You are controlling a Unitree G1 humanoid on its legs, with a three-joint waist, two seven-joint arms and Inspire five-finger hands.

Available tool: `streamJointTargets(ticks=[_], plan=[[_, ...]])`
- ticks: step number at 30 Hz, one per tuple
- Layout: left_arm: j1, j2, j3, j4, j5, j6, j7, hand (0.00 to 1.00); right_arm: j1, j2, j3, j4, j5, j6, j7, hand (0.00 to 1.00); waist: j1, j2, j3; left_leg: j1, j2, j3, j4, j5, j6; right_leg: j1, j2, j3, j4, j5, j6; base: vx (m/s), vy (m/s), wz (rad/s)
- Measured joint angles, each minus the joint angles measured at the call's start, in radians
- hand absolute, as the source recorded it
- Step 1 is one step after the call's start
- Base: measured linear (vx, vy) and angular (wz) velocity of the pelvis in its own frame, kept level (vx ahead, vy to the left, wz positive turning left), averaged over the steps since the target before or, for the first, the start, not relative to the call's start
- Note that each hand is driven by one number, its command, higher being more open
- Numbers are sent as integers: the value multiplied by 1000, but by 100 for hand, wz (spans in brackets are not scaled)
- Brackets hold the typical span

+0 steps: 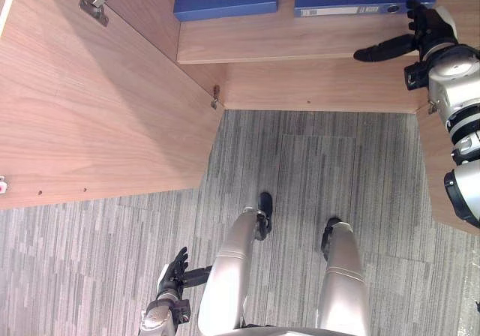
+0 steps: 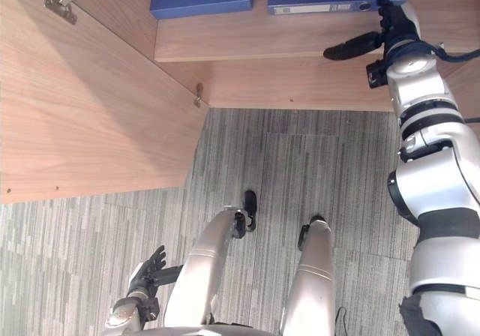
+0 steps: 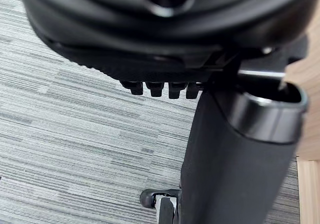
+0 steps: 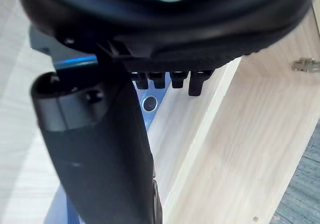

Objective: Walk over to the cabinet, pick up the folder, carry it to the office cabinet, place the folder inside the office cabinet, then close the office cabinet door

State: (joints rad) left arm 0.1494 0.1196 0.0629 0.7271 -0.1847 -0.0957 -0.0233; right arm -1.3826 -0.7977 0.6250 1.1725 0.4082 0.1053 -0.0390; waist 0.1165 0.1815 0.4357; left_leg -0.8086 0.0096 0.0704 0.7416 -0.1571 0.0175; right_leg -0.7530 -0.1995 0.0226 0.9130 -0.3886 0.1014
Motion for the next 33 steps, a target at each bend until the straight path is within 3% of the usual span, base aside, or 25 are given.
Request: streamJointTargets(ticks=[6,14,21,26,29,33], plan=[[16,6,0,-21,2,0,-7,100,48,2,-37,0,-38,15,15,100,7,-10,-8,44,0,9,-26,0,1,40,-1,5,-30,7,3,14,-7,-4],[40,6,0,-38,4,-3,-16,100,127,3,-65,-32,-252,14,48,100,5,-11,-14,120,0,28,-81,0,2,105,0,14,-90,22,10,32,-4,-7],[45,7,0,-37,23,-4,-32,100,209,8,-97,-49,-293,0,84,100,4,-11,-19,184,5,31,-131,1,3,177,6,6,-161,40,13,41,4,-4],[67,11,0,-36,48,-4,-42,100,313,22,-160,-50,-293,0,84,100,1,-13,-44,285,8,28,-236,27,-1,291,12,-25,-292,85,15,135,15,-2],[85,17,1,-35,65,-3,-45,100,394,73,-255,-52,-292,0,77,100,-4,-21,-66,357,22,28,-301,37,-9,376,24,-50,-388,121,11,156,-1,-9],[107,29,3,-33,80,-4,-41,100,567,228,-402,-86,-286,-9,34,100,-9,-53,-107,429,59,30,-339,38,-20,475,64,-73,-498,167,-6,130,-51,-14]])
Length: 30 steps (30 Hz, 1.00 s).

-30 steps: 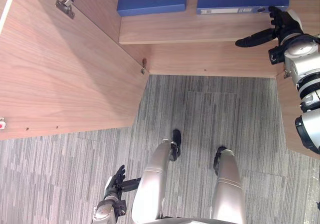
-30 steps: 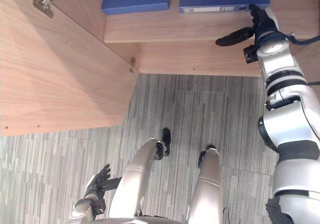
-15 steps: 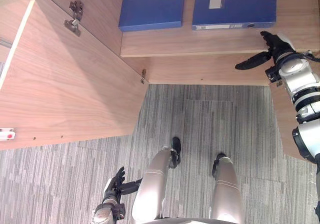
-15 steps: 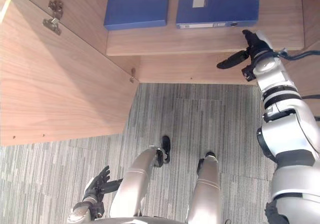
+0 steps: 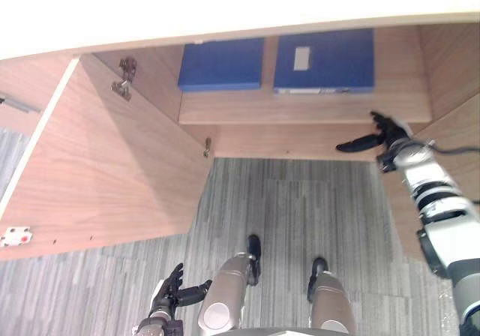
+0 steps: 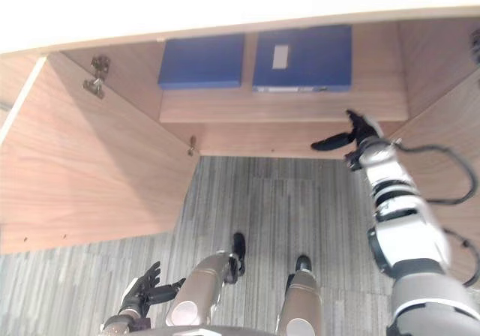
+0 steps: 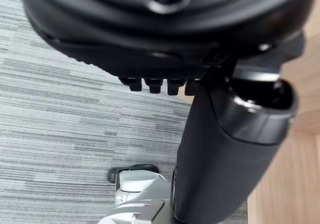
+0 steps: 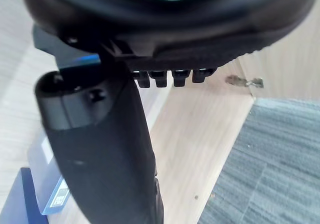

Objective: Walk over to the cabinet, pick up the folder, carry it to the office cabinet, place the folder inside the office cabinet, then close the office cabinet door

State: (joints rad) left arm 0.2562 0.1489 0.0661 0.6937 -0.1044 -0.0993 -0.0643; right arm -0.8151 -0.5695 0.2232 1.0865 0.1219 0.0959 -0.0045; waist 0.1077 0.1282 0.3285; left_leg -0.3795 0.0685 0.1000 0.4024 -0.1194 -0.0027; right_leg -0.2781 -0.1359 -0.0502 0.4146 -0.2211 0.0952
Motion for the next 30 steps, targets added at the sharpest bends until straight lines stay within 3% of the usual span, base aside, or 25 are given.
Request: streamJointTargets(ticks=[3,6,9,11,14,18,20,24,27,28,30], plan=[[-10,0,-1,19,36,-1,15,100,150,146,-111,-7,46,-9,-29,100,-1,-24,-24,34,14,-42,3,-9,-20,57,25,-12,-41,15,-6,82,-76,5],[-28,-25,35,78,100,8,43,100,383,340,-275,-30,162,-33,-51,100,-4,-43,-83,95,22,-55,-37,-15,-30,119,37,-30,-88,30,-1,71,-43,5],[-39,-50,66,138,146,24,75,100,573,488,-403,-34,274,-44,-75,100,-14,-57,-155,164,32,-14,-124,-6,-42,156,51,14,-166,83,3,59,23,-53],[-49,-71,88,185,149,25,90,100,711,567,-488,-56,375,-79,-96,100,-42,-79,-191,242,36,58,-196,12,-39,192,57,81,-231,130,10,9,57,-93],[-57,-75,125,219,158,22,104,100,847,614,-539,-118,474,-126,-131,100,-75,-116,-246,325,40,171,-268,29,-35,197,68,169,-275,179,9,-38,51,-114],[-97,-80,166,266,177,20,144,100,965,617,-580,-211,468,-183,-174,100,-116,-146,-277,406,35,267,-296,31,-35,220,74,222,-300,202,1,-104,-1,-76],[-114,-93,191,285,190,24,153,100,987,622,-616,-229,467,-187,-186,100,-117,-162,-287,426,29,309,-310,30,-43,213,73,242,-302,203,-1,-142,-9,-74],[-141,-133,225,293,213,33,164,100,1030,638,-683,-302,427,-183,-239,100,-143,-170,-266,464,15,391,-322,33,-55,180,81,299,-297,219,-21,-170,2,-82],[-150,-166,283,313,212,37,176,100,1035,642,-727,-383,427,-185,-270,100,-143,-135,-231,482,51,480,-312,27,-59,159,62,177,-300,200,-118,-106,-5,-95],[-150,-176,301,313,213,38,184,100,1036,642,-735,-396,424,-186,-288,100,-145,-129,-227,484,68,508,-305,27,-59,154,40,76,-296,191,-147,-69,-1,-76],[-151,-177,328,312,214,39,188,100,1040,642,-737,-399,402,-185,-307,100,-150,-137,-220,506,84,531,-294,21,-67,158,15,-26,-284,189,-150,-37,-5,-56]])
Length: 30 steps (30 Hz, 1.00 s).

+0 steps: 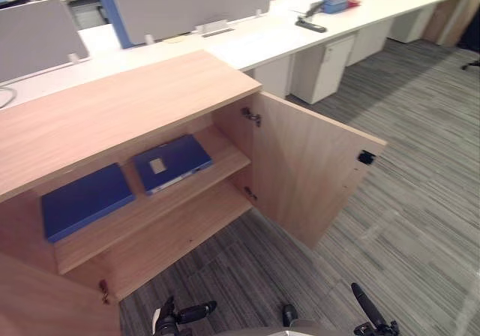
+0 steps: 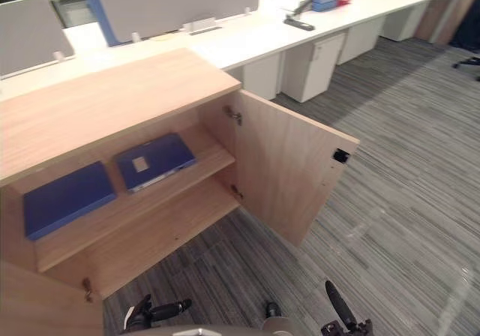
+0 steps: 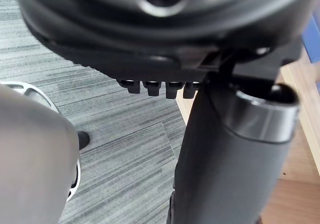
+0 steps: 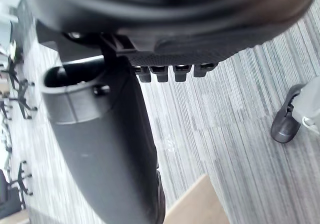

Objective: Walk over to the cabinet, pick up the folder, carry it to the office cabinet, place the folder inside the office cabinet, then close the office cabinet door

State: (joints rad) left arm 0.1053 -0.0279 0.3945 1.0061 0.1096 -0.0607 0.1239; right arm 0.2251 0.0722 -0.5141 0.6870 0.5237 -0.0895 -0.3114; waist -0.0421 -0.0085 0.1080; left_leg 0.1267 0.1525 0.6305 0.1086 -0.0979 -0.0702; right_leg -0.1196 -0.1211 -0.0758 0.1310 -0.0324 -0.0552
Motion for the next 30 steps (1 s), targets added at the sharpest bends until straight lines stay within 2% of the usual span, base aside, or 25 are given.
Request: streamJointTargets(ticks=[3,5,7,9,11,14,19,22,26,30], plan=[[8,-1,23,-1,9,6,1,100,35,-2,-19,-101,-29,3,-23,100,-16,-6,-7,21,11,-1,6,-11,-22,1,5,-13,33,7,11,26,-35,-18],[13,-15,50,-4,11,6,5,100,43,-2,-28,-178,-99,2,-38,100,-14,-6,-33,26,22,-4,5,-17,-37,4,20,-13,11,38,60,84,-31,-19],[24,-21,64,-4,13,8,8,100,42,-3,-27,-218,-140,3,-41,100,-12,-2,-47,33,35,-8,6,-21,-49,32,39,-17,-33,82,95,130,-58,-11],[32,-22,63,-4,20,8,7,100,37,-4,-23,-252,-177,4,-41,100,-6,10,-70,37,57,-14,10,-16,-58,52,67,-15,-78,100,97,175,-51,-14],[34,-29,56,-3,30,9,-5,100,10,-16,-7,-284,-229,15,-28,100,-2,28,-87,41,72,-68,8,-9,-50,70,92,-2,-106,109,92,227,-45,-24],[33,-23,11,1,54,13,-18,100,-23,-69,22,-284,-301,34,3,100,0,38,-93,37,70,-125,-8,-7,-47,73,103,3,-115,108,91,121,-18,-7],[30,41,-111,7,60,20,-45,100,-124,-204,36,-175,-357,39,51,100,8,41,-91,37,49,-191,-16,-5,-44,88,86,-2,-128,109,93,20,50,10],[33,100,-149,50,62,22,-45,100,-167,-277,97,-119,-380,43,73,100,9,44,-86,36,43,-231,-21,-5,-44,91,83,-4,-132,113,98,-57,30,5],[62,121,-157,78,62,28,-46,100,-222,-346,154,-68,-404,45,105,100,14,53,-65,35,30,-284,-50,-6,-44,105,79,-8,-181,147,107,-113,23,8],[74,123,-156,83,58,25,-49,100,-279,-370,193,-30,-401,46,127,100,20,52,-46,36,16,-311,-56,-8,-41,123,72,-9,-216,178,111,-135,22,4]])
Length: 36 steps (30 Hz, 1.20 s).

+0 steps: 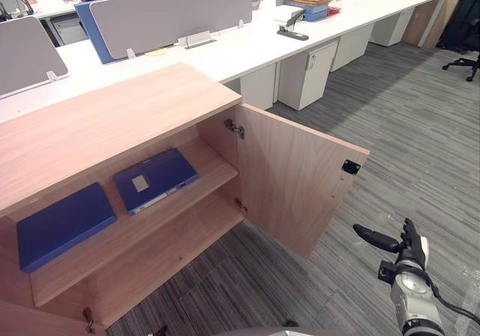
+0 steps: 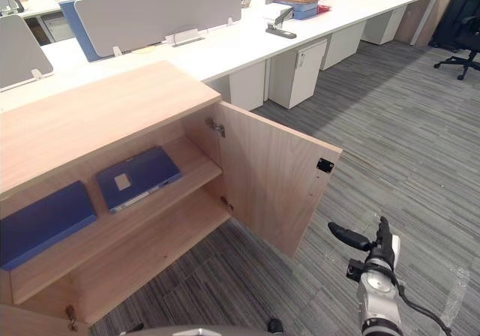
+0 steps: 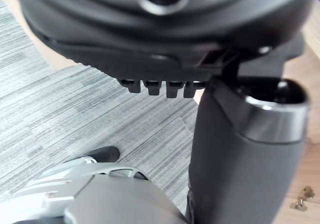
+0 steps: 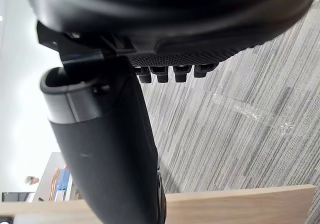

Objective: Walk over to the cabinet, pick up the folder, carry it to the office cabinet, place the folder inside the office cabinet, then close the office cabinet door

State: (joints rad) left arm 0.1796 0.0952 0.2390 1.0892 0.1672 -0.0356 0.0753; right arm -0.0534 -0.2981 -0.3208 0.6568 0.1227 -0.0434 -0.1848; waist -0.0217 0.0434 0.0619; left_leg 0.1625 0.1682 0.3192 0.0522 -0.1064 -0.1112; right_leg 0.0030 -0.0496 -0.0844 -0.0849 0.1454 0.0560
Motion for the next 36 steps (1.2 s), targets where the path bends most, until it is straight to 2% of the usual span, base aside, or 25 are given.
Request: streamJointTargets(ticks=[11,20,30,32,34,35,36], plan=[[-15,1,-37,0,0,-4,-10,100,-219,-123,161,131,78,0,33,100,5,25,18,-10,-14,-64,-1,1,1,-5,-6,-14,1,6,1,-29,9,4],[-29,6,-67,-5,-19,-8,-7,100,-421,-129,277,316,117,0,63,100,20,21,33,-22,-21,-87,-2,5,7,-5,-15,-29,1,7,1,-11,17,6],[-36,8,-79,-5,-19,-12,-10,100,-462,-160,434,340,115,1,77,100,13,18,49,-27,-20,-84,-2,6,8,-14,-13,-25,1,11,-1,-11,5,-3],[-41,11,-93,-5,-19,-13,-13,100,-462,-189,520,339,112,4,97,100,11,15,53,-33,-20,-82,-1,6,8,-23,-11,-20,1,14,-2,-34,9,-9],[-44,23,-112,-5,-18,-15,-18,100,-462,-259,736,319,87,26,123,100,6,10,57,-32,-17,-82,-1,6,7,-23,-6,-16,1,15,-3,-40,-1,-7],[-46,28,-119,-5,-16,-18,-24,100,-459,-330,881,271,16,35,196,100,-2,7,58,-33,-14,-82,-1,7,6,-26,-4,-14,1,15,-4,-33,-4,-6],[-46,30,-121,-4,-16,-18,-27,100,-457,-366,955,233,-6,37,218,100,-5,7,59,-34,-13,-82,-1,7,6,-27,-2,-12,1,15,-4,-37,-5,-6]])
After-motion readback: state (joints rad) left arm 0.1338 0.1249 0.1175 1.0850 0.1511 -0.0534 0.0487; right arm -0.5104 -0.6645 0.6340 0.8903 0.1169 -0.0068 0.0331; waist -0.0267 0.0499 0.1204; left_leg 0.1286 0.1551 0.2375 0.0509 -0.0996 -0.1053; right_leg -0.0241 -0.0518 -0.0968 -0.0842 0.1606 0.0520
